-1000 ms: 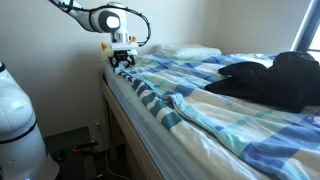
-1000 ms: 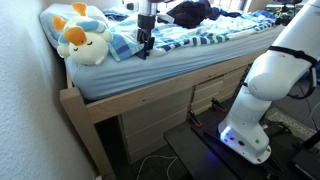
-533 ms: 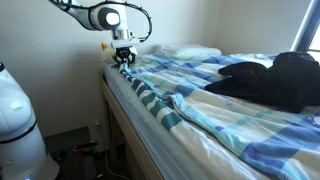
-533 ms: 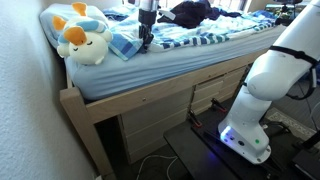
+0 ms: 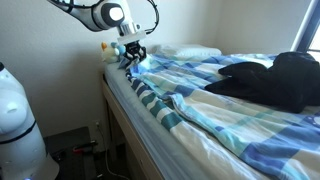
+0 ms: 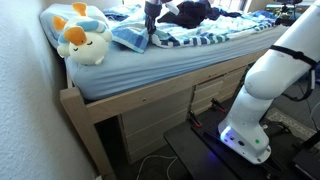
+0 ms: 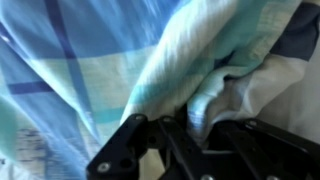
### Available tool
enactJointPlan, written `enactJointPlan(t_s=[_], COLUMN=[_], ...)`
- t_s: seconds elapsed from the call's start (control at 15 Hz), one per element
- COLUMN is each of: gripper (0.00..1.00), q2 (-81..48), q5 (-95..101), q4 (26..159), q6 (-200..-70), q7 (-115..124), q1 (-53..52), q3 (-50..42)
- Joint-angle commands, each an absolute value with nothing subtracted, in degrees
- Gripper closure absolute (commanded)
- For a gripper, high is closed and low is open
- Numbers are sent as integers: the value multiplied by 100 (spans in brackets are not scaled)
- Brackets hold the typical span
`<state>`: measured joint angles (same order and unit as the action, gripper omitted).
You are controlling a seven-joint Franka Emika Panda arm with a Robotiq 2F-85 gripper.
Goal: Place the stuffed duck under the the duvet cover
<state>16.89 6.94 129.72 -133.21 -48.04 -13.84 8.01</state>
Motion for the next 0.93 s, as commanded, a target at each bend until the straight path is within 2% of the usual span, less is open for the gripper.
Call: enactJointPlan(t_s=[0.0, 0.53, 0.87], gripper=[97, 97, 97], q2=[2306, 3426, 3668], q5=[1267, 2763, 3357], q4=[13236, 13643, 14057], q6=[-13628, -13798, -14100], q7=[-4297, -3346, -3098], q1=[-981, 15, 500], q3=[623, 47, -426])
